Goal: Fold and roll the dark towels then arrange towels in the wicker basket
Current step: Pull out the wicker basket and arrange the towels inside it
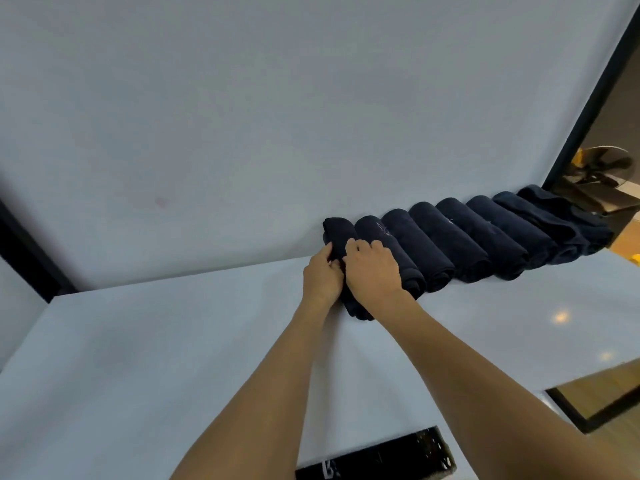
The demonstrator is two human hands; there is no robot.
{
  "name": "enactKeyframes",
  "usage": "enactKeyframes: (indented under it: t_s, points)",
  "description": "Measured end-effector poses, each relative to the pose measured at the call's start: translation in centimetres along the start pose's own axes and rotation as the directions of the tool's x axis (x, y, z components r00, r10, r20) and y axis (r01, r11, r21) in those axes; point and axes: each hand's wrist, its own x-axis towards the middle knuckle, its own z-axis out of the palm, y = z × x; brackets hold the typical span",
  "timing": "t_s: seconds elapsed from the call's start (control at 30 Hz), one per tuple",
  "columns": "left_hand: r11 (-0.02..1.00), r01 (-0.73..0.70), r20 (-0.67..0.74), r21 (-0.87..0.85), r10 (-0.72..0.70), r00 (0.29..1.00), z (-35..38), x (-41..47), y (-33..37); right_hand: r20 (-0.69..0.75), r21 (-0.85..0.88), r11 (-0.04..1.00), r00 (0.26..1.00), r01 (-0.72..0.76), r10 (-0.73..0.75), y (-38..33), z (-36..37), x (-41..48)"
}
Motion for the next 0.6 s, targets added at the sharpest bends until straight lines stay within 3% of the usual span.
enactKeyframes:
  t_s: [0.2, 0.33, 0.5, 0.6]
  points:
    - [1.0, 0.014, 0.006, -0.009, -0.014, 1.0, -0.7, -4.1, 1.8, -0.034, 0.277, 0.961, 0.999, -0.023, 0.034, 1.1, -1.8, -2.2]
    - [0.998, 0.058, -0.033, 0.005, -0.057, 0.998, -1.0, -8.0, 1.6, -0.019, 0.495, 0.867, 0.996, -0.062, 0.082, 1.6, -3.5, -6.0]
    - [0.999, 0.028, -0.164, -0.035, -0.033, 0.986, -1.6, -14.3, -0.1, 0.02, 0.805, 0.579, 0.981, -0.13, 0.193, 2.0, -5.4, -14.2]
    - [0.994, -0.009, -0.3, -0.112, -0.025, 0.953, -1.3, -20.0, -1.6, 0.198, 0.928, 0.254, 0.938, -0.272, 0.283, 2.0, -5.6, -20.2]
